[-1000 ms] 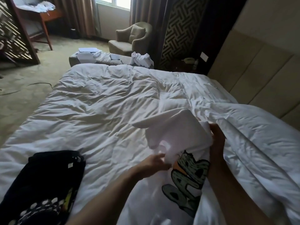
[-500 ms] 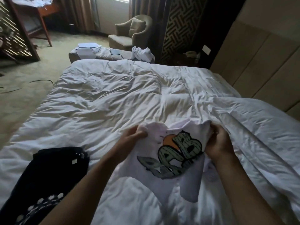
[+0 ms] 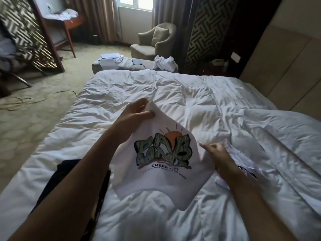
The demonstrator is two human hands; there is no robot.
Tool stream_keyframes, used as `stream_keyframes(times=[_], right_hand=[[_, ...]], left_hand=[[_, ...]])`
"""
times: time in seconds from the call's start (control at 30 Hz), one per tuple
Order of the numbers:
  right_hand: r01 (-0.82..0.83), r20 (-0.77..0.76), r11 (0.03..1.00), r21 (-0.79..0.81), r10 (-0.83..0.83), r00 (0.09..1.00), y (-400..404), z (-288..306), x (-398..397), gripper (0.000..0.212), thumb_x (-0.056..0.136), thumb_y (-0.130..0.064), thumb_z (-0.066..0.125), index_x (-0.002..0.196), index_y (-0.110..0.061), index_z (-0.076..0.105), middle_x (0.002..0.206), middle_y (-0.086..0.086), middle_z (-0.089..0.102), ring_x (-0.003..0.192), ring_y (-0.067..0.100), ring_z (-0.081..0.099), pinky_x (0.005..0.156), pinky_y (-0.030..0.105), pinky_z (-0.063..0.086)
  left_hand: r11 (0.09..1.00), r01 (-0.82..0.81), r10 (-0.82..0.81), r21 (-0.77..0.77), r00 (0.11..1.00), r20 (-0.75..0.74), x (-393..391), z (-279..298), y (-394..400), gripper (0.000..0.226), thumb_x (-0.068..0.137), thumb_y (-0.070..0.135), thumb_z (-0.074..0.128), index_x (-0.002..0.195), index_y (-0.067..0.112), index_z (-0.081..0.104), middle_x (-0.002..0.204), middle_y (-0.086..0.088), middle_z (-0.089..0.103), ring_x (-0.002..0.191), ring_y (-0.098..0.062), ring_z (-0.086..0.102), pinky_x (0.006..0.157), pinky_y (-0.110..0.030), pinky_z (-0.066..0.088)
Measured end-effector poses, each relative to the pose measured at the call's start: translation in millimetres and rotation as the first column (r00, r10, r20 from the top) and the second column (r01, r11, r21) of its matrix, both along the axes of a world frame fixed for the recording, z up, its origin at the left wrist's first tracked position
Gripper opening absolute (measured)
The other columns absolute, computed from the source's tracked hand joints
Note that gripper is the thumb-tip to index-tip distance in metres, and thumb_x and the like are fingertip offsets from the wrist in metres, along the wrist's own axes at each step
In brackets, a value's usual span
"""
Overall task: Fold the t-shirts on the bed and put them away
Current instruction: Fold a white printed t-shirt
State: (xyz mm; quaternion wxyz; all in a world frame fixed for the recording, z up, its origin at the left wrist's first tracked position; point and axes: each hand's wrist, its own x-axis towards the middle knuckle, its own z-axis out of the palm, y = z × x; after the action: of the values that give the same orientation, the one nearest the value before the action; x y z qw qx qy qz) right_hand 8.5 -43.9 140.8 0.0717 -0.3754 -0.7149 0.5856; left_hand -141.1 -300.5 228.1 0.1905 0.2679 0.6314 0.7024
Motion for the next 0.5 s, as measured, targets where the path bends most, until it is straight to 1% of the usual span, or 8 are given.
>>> stream_keyframes(times=[0.07, 0.1, 0.17, 0.23, 0.27, 0.33, 0.4, 0.5], right_hand=[[-0.146, 0.078, 0.974, 0.171, 0.135, 0.988, -15, 5, -1, 0.072, 0.052, -0.07, 0.076, 0.088, -0.012, 0.053, 0.084, 0.004, 0.053, 0.076, 0.017, 0.053, 0.066, 0.032, 0.043], [-0.221, 0.098, 0.948, 0.228, 0.204, 0.974, -22, 11, -3, 0.085, 0.051, -0.073, 0.078, 0.107, -0.013, 0.055, 0.103, 0.003, 0.055, 0.095, 0.016, 0.054, 0.08, 0.034, 0.047], [-0.388, -0.013, 0.889, 0.245, 0.403, 0.915, -34, 34, -10, 0.096, 0.065, -0.062, 0.081, 0.144, -0.028, 0.038, 0.142, -0.008, 0.038, 0.13, 0.007, 0.037, 0.108, 0.032, 0.035], [-0.596, -0.215, 0.787, 0.159, 0.617, 0.757, -50, 69, -23, 0.088, 0.075, -0.047, 0.079, 0.149, -0.045, 0.03, 0.154, -0.019, 0.032, 0.141, 0.0, 0.029, 0.113, 0.03, 0.03], [-0.693, -0.255, 0.708, 0.134, 0.701, 0.666, -57, 83, -31, 0.079, 0.079, -0.038, 0.076, 0.147, -0.044, 0.036, 0.152, -0.018, 0.038, 0.141, 0.002, 0.033, 0.112, 0.029, 0.033], [-0.827, -0.28, 0.561, 0.044, 0.801, 0.529, -71, 100, -45, 0.058, 0.086, -0.017, 0.068, 0.14, -0.025, 0.049, 0.139, -0.007, 0.057, 0.133, 0.013, 0.049, 0.105, 0.031, 0.044], [-0.861, -0.32, 0.502, -0.087, 0.804, 0.501, -79, 104, -54, 0.049, 0.087, -0.005, 0.063, 0.135, -0.01, 0.052, 0.127, 0.005, 0.064, 0.122, 0.02, 0.058, 0.098, 0.033, 0.048], [-0.861, -0.271, 0.509, -0.007, 0.828, 0.491, -79, 101, -58, 0.034, 0.091, -0.008, 0.065, 0.125, -0.008, 0.063, 0.121, 0.01, 0.068, 0.116, 0.023, 0.062, 0.099, 0.035, 0.049]], left_hand=[[0.996, 0.079, -0.08, 0.033, 0.996, 0.035, 3, 0, -5, 0.017, 0.068, 0.013, 0.07, 0.081, 0.016, 0.058, 0.082, -0.012, 0.054, 0.079, -0.023, 0.049, 0.061, -0.029, 0.039], [0.991, 0.126, -0.128, 0.047, 0.991, 0.036, 4, 0, -8, 0.018, 0.067, 0.012, 0.069, 0.081, 0.017, 0.059, 0.082, -0.011, 0.052, 0.078, -0.023, 0.049, 0.061, -0.029, 0.039], [0.967, 0.242, -0.246, 0.077, 0.968, 0.04, 8, 2, -12, 0.022, 0.064, 0.011, 0.069, 0.084, 0.019, 0.064, 0.081, -0.007, 0.055, 0.076, -0.019, 0.054, 0.062, -0.026, 0.043], [0.927, 0.362, -0.369, 0.095, 0.928, 0.062, 12, 7, -14, 0.03, 0.064, 0.005, 0.069, 0.091, 0.02, 0.07, 0.086, -0.004, 0.062, 0.079, -0.013, 0.06, 0.066, -0.022, 0.048], [0.906, 0.413, -0.419, 0.09, 0.907, 0.05, 14, 10, -15, 0.033, 0.067, -0.001, 0.067, 0.094, 0.016, 0.069, 0.087, -0.004, 0.063, 0.08, -0.012, 0.061, 0.068, -0.021, 0.049], [0.862, 0.501, -0.503, 0.072, 0.864, 0.013, 19, 17, -16, 0.027, 0.074, -0.01, 0.056, 0.097, 0.005, 0.058, 0.089, -0.007, 0.061, 0.081, -0.013, 0.06, 0.068, -0.021, 0.048], [0.837, 0.543, -0.544, 0.067, 0.839, 0.002, 20, 23, -21, 0.024, 0.077, -0.013, 0.049, 0.095, 0.003, 0.054, 0.09, -0.006, 0.062, 0.082, -0.014, 0.059, 0.068, -0.02, 0.048], [0.868, 0.494, -0.496, -0.042, 0.864, -0.084, 12, 23, -31, 0.018, 0.08, -0.013, 0.052, 0.093, 0.0, 0.053, 0.084, -0.004, 0.058, 0.077, -0.015, 0.052, 0.063, -0.018, 0.041]])
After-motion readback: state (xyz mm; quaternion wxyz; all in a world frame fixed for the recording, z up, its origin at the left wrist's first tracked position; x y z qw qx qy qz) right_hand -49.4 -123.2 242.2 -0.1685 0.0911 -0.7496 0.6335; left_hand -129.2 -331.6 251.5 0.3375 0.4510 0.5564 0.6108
